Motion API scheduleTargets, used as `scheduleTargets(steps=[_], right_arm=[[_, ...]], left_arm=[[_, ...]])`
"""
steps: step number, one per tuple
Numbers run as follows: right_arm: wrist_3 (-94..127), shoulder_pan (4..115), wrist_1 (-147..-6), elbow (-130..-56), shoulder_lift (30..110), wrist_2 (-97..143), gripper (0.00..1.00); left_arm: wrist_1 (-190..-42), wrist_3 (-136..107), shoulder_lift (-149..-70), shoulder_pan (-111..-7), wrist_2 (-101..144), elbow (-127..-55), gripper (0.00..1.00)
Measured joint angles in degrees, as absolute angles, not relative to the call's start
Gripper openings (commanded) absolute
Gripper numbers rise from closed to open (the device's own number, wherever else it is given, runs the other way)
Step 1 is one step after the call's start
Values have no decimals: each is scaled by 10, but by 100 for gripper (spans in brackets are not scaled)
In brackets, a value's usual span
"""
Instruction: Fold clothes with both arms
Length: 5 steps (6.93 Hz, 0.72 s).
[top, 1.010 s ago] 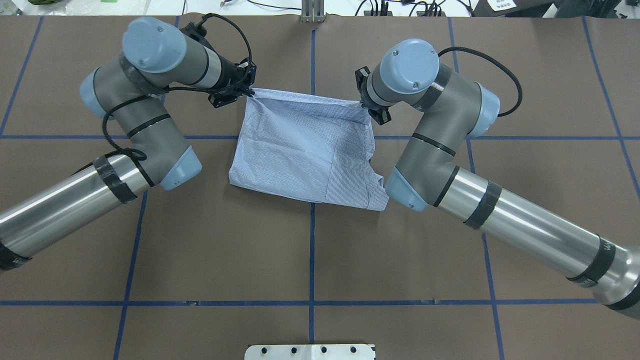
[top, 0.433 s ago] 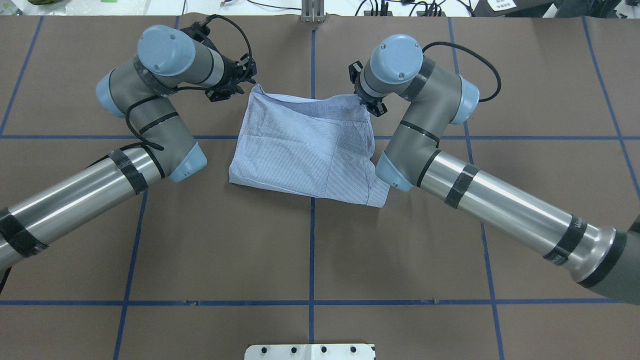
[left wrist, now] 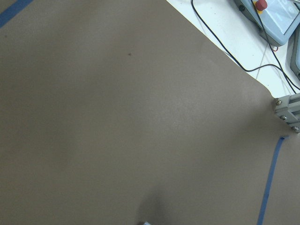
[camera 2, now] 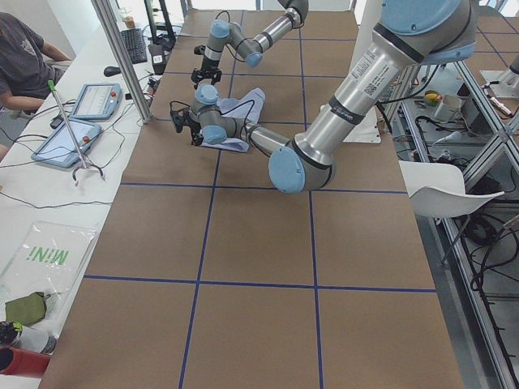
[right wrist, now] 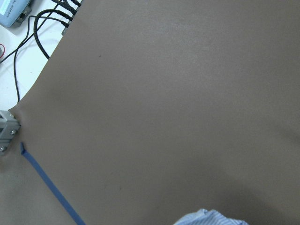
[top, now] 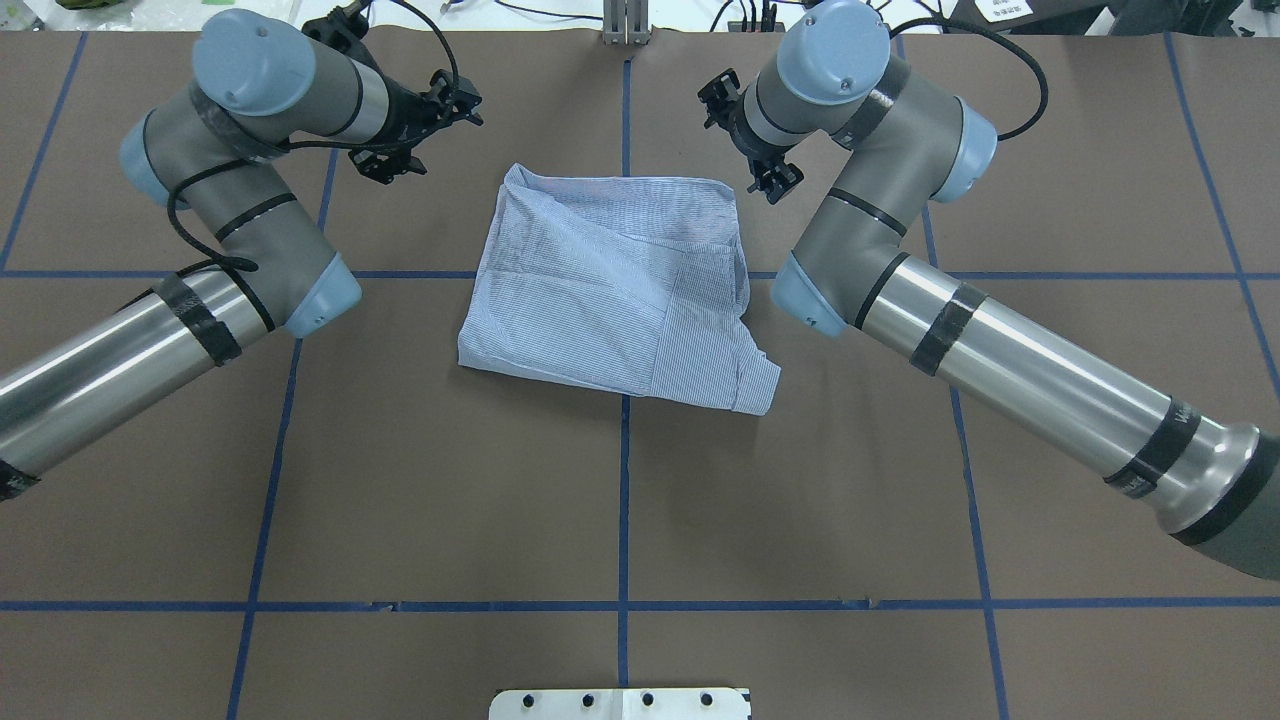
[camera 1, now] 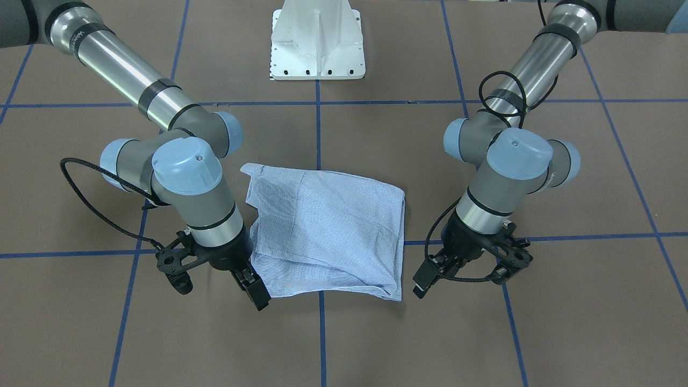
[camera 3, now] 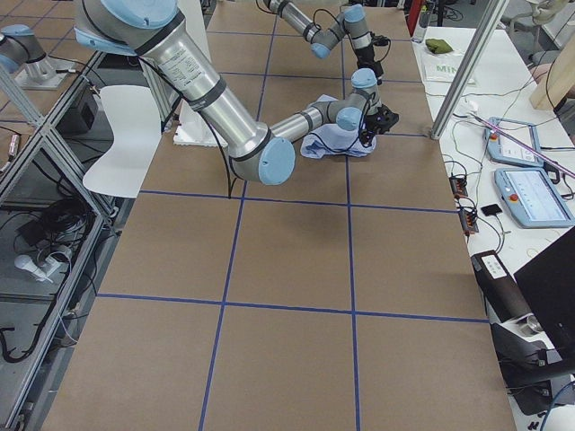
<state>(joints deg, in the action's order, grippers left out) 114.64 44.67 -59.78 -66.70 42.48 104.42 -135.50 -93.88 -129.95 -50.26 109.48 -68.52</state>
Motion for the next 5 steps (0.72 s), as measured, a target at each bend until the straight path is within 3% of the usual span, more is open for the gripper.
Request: scheduleTargets(steps=[5], right_arm=[[1077,384,-571,-738,478,1034,96]], left_arm=[[-1363,-854,-1218,-543,1145,-726,100]])
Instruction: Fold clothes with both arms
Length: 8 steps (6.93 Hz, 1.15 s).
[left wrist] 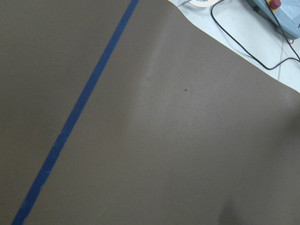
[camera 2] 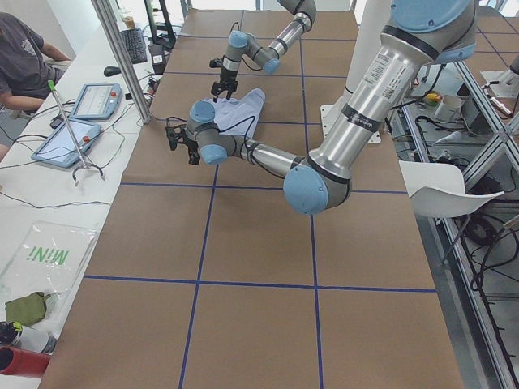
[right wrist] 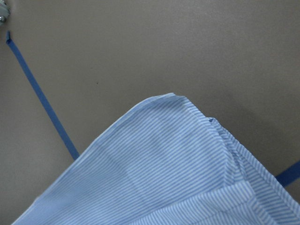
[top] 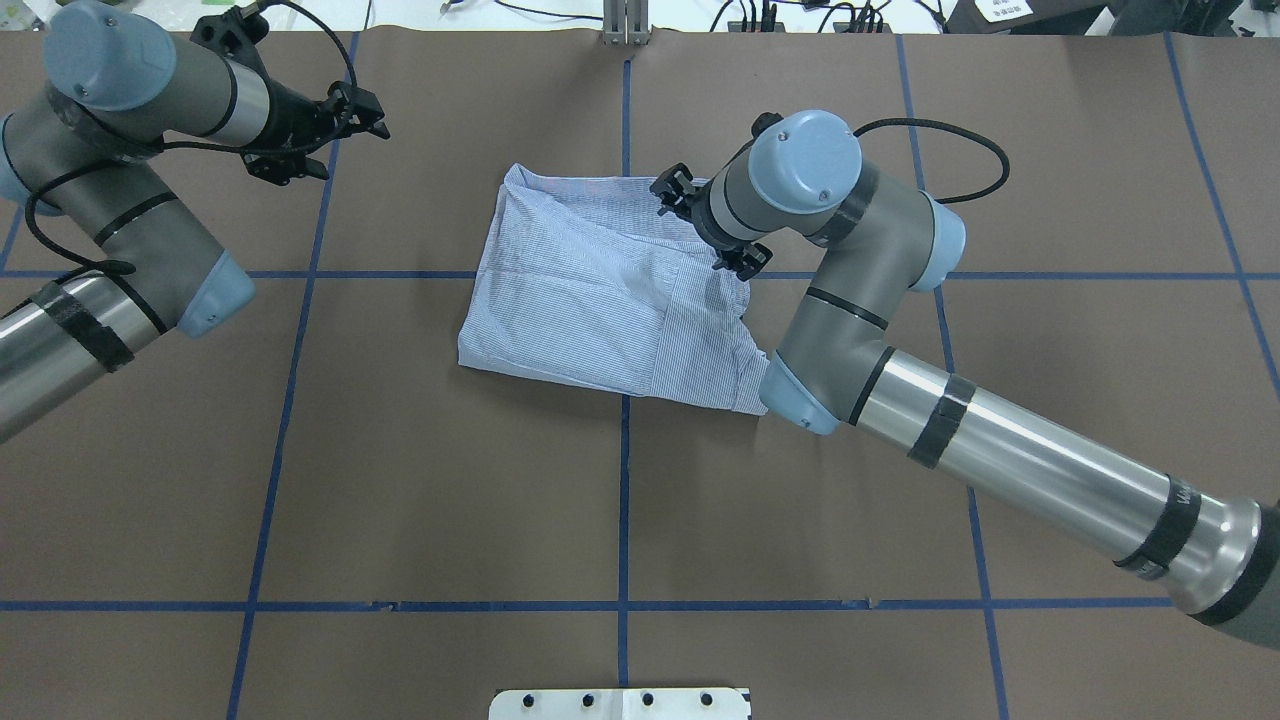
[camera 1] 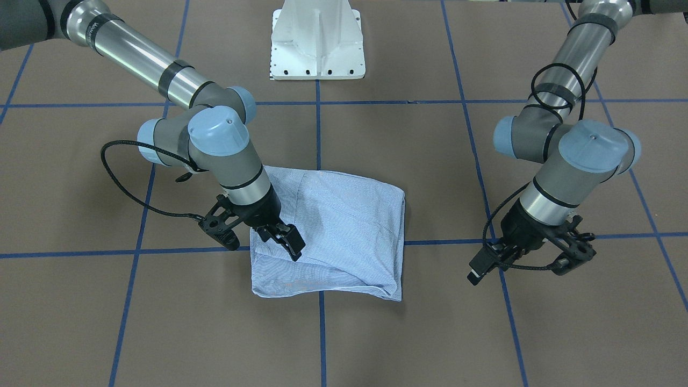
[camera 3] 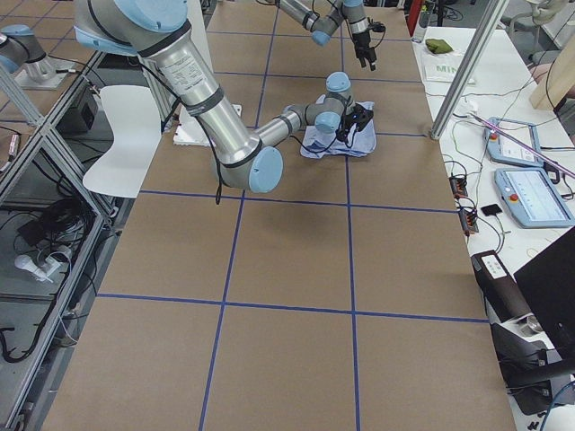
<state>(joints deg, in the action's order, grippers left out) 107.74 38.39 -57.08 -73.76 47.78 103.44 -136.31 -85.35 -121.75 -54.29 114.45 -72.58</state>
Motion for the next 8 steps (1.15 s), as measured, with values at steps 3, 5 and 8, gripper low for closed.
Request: scheduleTargets(steps=[3,5,8], right_arm=[[1050,376,-571,-757,508,1014,84],[1046,376,-574,-752,509,1002,29],[1045,376,-574,-749,507,997,0]], left_arm=[[-1379,-858,-1199,-543,1145,-727,100],[-1383,-859,-1197,-543,1145,-728,100],[-1383,-862,-1196,-542,1145,-728,100]])
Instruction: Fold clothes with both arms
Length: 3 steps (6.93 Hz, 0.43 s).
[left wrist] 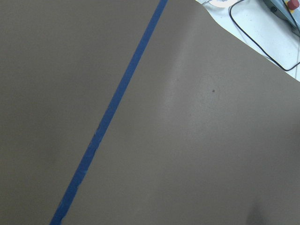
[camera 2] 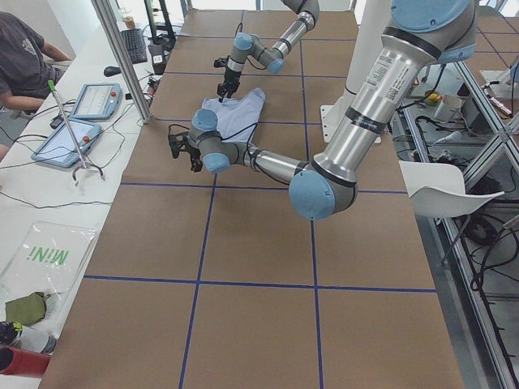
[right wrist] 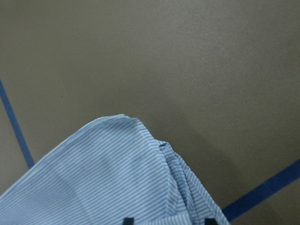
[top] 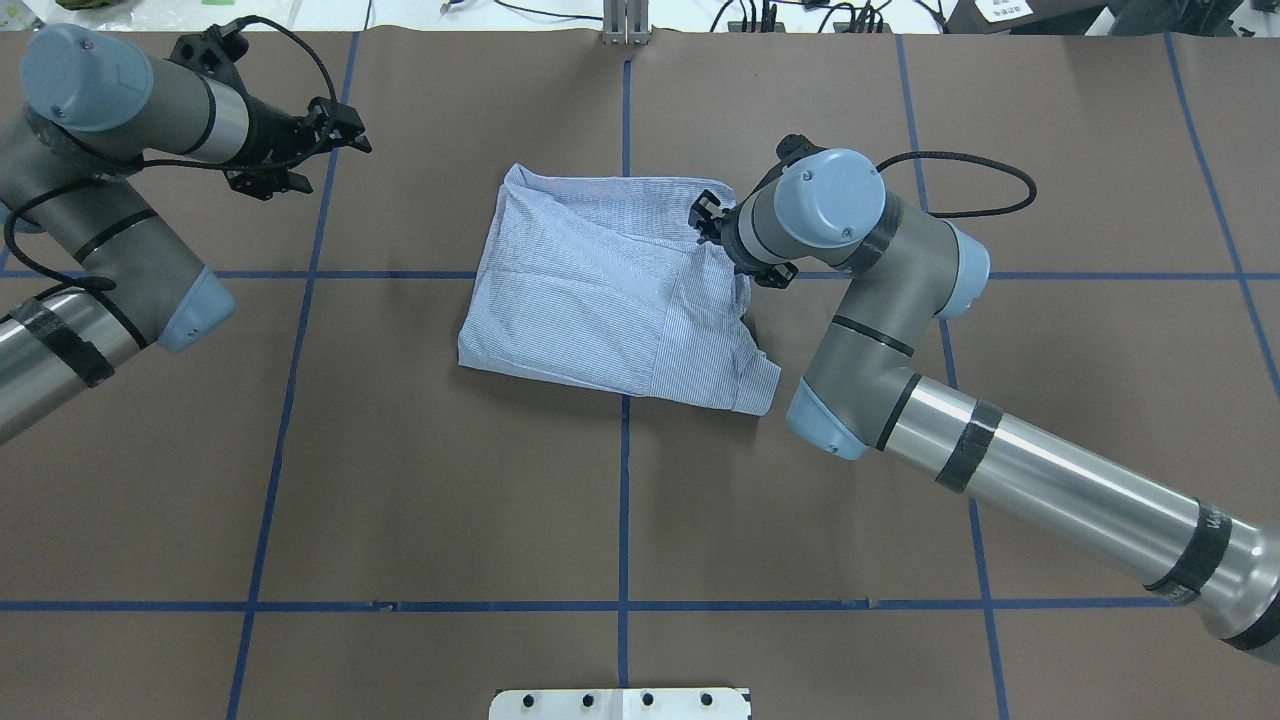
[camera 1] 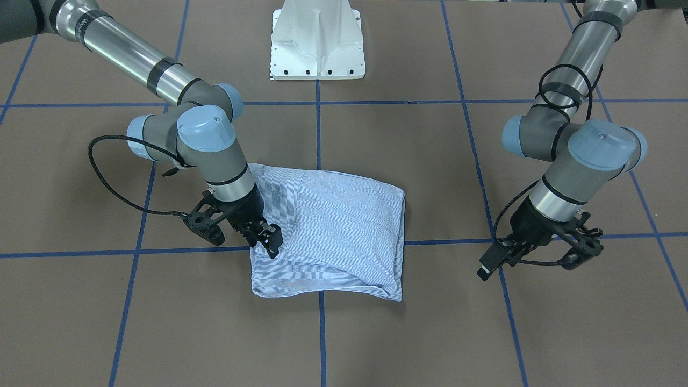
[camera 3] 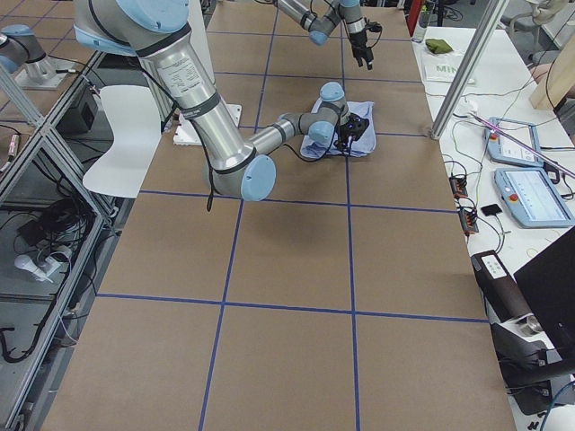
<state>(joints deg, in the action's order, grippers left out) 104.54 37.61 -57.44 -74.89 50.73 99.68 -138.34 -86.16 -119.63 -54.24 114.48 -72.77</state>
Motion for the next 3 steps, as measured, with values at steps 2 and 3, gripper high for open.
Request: scheduleTargets(steps=[2,3], right_arm=[[1038,383,-574,-759,512,1006,0],[1027,389,-574,-773,521,1016,0]], left_arm=[[-1383,-865,-1196,-541,1145,-727,100],[-1383,-869,-1197,-541,1144,-727,100]])
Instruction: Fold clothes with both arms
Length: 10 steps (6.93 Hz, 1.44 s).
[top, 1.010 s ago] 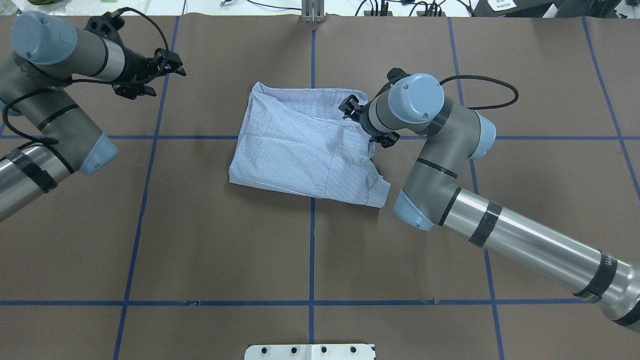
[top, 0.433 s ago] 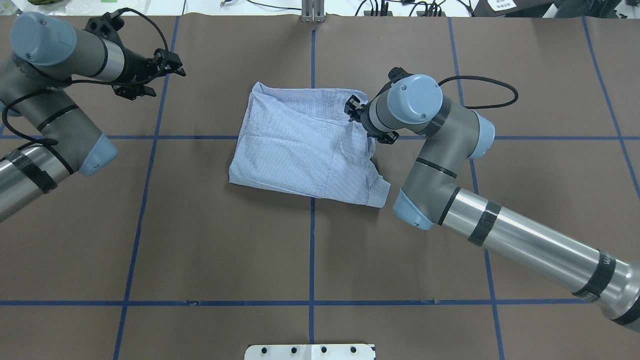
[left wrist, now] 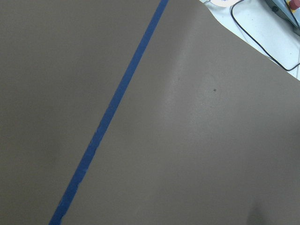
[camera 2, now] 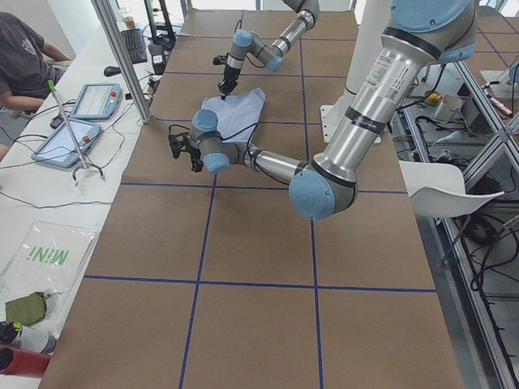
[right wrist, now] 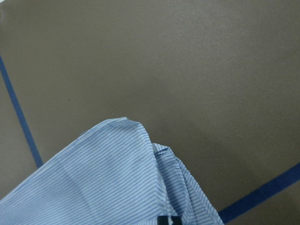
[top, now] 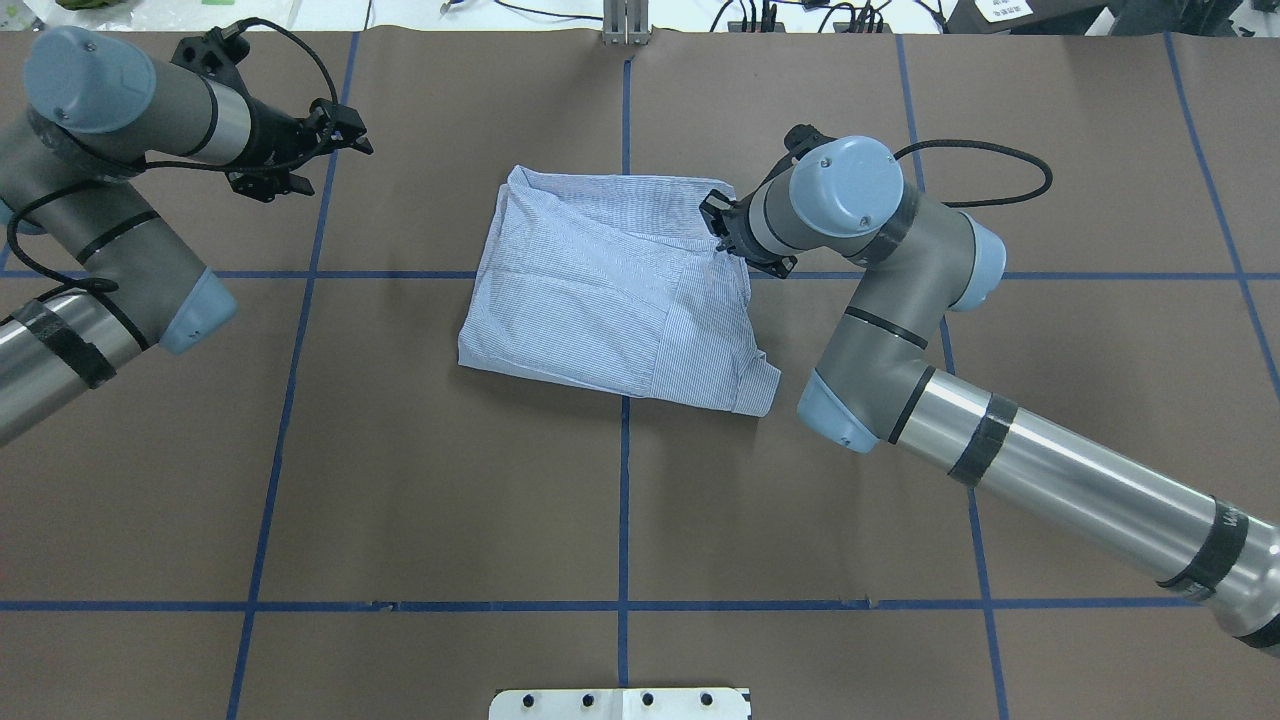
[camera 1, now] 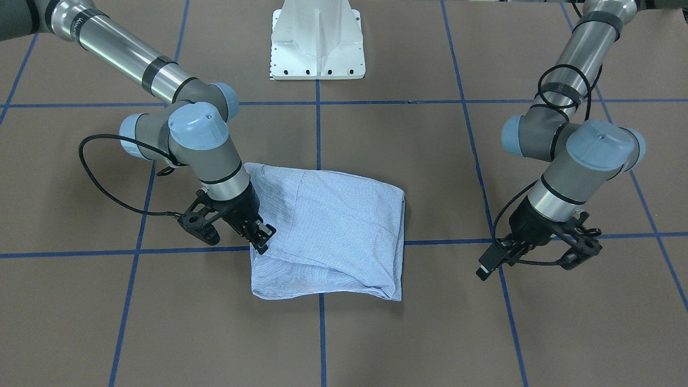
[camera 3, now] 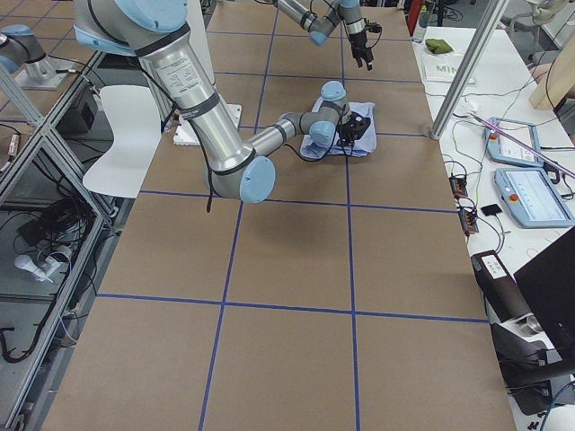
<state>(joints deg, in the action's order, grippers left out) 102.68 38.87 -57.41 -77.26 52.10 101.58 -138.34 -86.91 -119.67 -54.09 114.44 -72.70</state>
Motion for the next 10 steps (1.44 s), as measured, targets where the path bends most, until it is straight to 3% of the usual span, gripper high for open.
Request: scheduleTargets(steps=[1,2,4,10], right_arm=[[1019,391,-575,-787,531,1019,0],[1015,390,-575,-794,537,1017,6],[1014,382,-574,-793,538,1002,36],[1016,372,-576,-796,540,971,36]], left_arm=[[-1383,-874,-1197,-540,1145,-727,100],[-1383,-877,-1198,-540,1145,-727,100],[-1383,-879,-1198,-540,1144,-728,100],[-1383,-881,-1198,-539,1144,-726,100]])
